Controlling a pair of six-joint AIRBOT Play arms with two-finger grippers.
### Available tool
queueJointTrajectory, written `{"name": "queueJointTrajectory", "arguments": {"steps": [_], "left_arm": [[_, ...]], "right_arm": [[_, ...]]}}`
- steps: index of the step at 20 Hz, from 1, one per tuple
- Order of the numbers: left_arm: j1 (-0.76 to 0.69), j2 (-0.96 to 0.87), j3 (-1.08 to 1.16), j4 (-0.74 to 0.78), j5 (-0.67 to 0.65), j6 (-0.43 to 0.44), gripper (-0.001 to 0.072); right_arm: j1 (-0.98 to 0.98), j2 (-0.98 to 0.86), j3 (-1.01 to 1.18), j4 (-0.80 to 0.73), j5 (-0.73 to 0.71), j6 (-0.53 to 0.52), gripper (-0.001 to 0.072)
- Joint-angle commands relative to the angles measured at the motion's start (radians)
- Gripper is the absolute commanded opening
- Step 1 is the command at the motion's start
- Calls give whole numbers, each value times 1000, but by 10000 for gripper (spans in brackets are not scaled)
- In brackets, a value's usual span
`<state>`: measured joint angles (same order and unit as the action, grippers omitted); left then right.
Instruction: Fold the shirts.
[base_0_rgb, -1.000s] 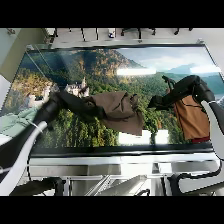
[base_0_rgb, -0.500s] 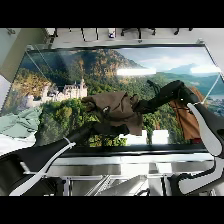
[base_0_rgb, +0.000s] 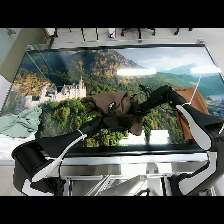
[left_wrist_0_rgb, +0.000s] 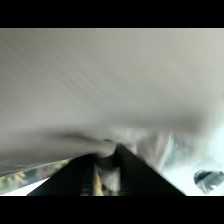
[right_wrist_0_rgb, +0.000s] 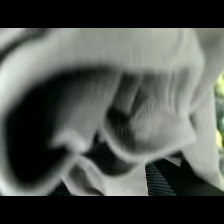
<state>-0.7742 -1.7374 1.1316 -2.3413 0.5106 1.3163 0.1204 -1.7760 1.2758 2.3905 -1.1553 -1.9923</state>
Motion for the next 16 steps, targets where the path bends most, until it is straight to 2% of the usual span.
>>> {"name": "queueJointTrajectory", "arguments": {"steps": [1, 2, 3, 4, 7, 9, 11, 13, 16], "left_arm": [[27, -10, 14, 10, 37, -1, 116], [27, -9, 14, 23, 60, -1, 114], [28, -9, 14, 39, 74, -1, 59], [28, -9, 14, 48, 79, 2, 17], [34, -8, 15, 47, 65, 2, 16], [56, 14, 15, 47, 102, 12, 16], [92, 97, 15, 48, 168, 82, 15], [143, 256, 15, 59, 228, 121, 15], [246, 606, 47, 151, 291, 123, 15]], "right_arm": [[8, -10, 11, 40, 99, 2, 447], [8, -10, 20, 58, 98, 2, 281], [10, -10, 30, 77, 91, 2, 117], [11, -9, 41, 92, 75, 1, 23], [14, 17, 89, 138, -46, 3, 23], [3, 71, 135, 172, -135, 13, 22], [-34, 163, 203, 180, -169, 29, 22], [-103, 272, 285, 180, -176, 58, 22], [-223, 456, 391, 180, -177, 101, 22]]}}
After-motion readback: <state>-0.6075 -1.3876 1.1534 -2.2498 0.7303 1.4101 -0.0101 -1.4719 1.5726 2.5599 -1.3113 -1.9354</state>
